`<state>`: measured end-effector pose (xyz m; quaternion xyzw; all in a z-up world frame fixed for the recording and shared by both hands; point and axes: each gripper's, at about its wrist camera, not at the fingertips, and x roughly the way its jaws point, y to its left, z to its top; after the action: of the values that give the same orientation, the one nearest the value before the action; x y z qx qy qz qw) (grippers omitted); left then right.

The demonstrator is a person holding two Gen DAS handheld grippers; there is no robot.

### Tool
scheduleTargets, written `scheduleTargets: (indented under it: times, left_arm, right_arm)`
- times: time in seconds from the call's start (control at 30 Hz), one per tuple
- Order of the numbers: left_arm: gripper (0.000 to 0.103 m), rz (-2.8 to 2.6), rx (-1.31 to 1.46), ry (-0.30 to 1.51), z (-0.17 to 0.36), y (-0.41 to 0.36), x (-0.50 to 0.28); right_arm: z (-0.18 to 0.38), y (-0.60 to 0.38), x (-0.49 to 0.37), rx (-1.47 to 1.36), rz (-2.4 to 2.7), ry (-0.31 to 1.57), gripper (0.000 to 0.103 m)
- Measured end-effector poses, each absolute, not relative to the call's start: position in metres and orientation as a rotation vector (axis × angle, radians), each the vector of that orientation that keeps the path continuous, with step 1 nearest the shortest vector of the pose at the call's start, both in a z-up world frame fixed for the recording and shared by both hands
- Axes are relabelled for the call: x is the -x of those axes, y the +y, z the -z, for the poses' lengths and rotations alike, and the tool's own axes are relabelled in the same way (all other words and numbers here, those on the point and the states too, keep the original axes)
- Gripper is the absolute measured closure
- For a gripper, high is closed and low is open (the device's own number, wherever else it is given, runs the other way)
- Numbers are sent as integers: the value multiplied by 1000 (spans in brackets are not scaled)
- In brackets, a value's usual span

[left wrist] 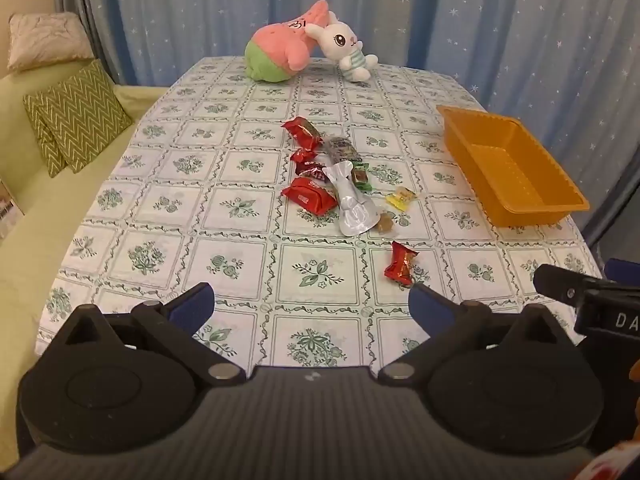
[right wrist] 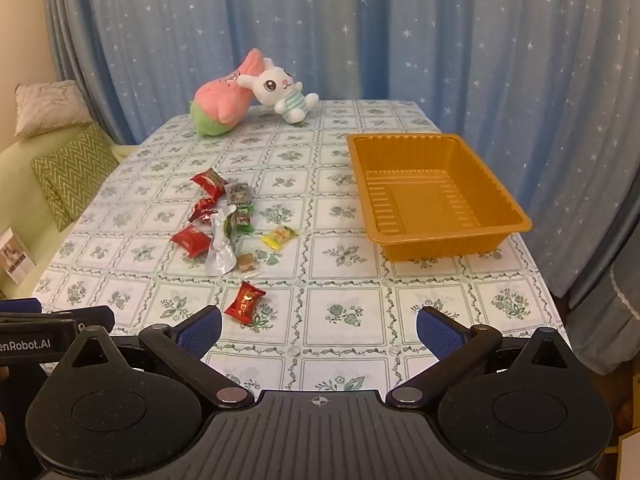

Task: Organize snacks

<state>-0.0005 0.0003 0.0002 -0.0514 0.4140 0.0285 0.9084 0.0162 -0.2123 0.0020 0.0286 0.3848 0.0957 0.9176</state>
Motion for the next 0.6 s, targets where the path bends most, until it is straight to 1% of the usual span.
scheduleTargets:
  times: [0.17,0.6]
  left_arm:
    - [0,-73,85,807,-5,2,7]
    - [1,-73,90,827,-5,0,4]
  right_arm:
    - [-2,-212,-16,-49,-203,793,0]
    - [-1,-211,-15,-51,-192,800,0]
